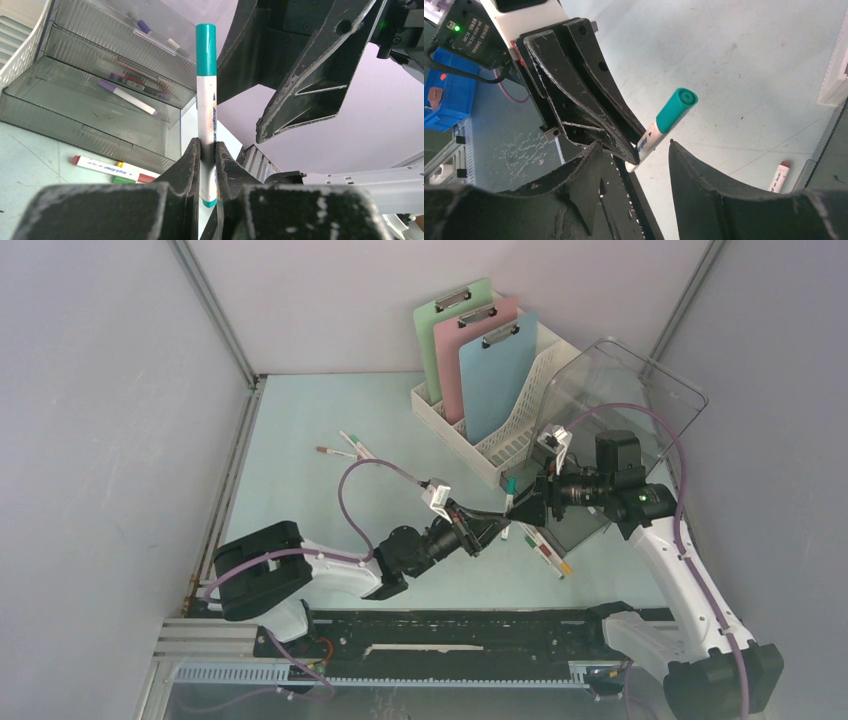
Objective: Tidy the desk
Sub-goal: Place the stationery in the drawer.
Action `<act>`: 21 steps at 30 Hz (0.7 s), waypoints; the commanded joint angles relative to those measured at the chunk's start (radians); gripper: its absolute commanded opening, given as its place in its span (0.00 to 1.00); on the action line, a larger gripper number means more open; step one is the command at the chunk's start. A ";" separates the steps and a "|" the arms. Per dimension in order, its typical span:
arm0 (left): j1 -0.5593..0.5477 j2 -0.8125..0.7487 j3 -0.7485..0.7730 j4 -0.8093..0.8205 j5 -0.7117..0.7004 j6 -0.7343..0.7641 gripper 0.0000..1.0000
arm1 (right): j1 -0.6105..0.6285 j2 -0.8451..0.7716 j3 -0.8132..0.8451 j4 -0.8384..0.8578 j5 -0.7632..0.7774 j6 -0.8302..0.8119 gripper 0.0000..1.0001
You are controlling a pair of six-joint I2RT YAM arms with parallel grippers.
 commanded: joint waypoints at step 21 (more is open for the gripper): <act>-0.023 0.009 0.058 0.033 0.034 0.051 0.08 | 0.020 -0.001 0.003 0.038 -0.002 0.023 0.21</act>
